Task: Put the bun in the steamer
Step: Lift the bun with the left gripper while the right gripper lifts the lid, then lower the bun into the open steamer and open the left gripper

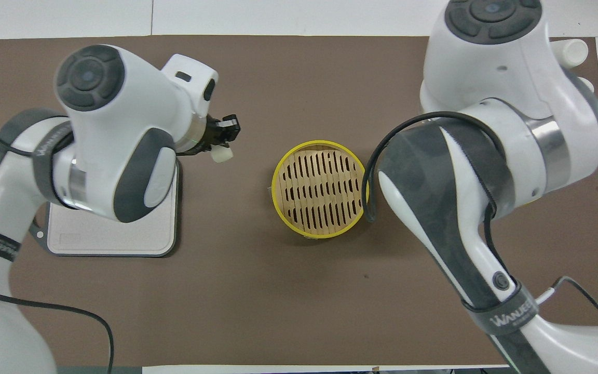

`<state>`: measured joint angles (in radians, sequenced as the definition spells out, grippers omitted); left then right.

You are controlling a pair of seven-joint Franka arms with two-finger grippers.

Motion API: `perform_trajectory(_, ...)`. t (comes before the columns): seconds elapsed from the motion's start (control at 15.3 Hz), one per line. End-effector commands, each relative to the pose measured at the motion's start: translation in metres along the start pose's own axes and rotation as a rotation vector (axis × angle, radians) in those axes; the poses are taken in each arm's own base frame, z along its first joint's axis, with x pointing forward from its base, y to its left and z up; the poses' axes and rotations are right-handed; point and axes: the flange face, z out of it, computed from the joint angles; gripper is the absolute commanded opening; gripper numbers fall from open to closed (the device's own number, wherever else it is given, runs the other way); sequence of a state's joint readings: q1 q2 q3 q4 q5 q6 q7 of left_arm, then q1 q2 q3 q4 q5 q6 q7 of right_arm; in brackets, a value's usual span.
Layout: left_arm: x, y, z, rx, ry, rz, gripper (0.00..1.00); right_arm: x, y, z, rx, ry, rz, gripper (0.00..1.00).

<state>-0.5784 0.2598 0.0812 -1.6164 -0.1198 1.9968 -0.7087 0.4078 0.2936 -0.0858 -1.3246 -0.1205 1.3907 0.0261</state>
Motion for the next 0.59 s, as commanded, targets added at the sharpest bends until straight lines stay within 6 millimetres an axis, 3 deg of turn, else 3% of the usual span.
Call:
perform_trajectory(0.0,-0.056,0.076,0.055,-0.023,0.008,-0.008,0.22,-0.02,0.032,-0.009,0.0,-0.008,-0.028,0.0)
perform_trajectory(0.13,-0.087,0.105,0.105,0.0,0.03,0.013,0.23,-0.023,0.039,-0.006,0.004,-0.016,-0.023,0.0)
perform_trajectory(0.2,-0.093,0.104,0.122,0.001,0.045,0.019,0.23,-0.025,0.042,-0.006,0.005,-0.018,-0.02,0.0)
perform_trajectory(0.33,-0.108,0.106,0.139,0.01,0.042,0.042,0.23,-0.024,0.042,-0.005,0.007,-0.013,-0.021,0.0)
perform_trajectory(0.52,-0.107,0.106,0.153,0.009,0.047,0.042,0.23,-0.023,0.041,-0.005,0.008,-0.012,-0.021,0.0)
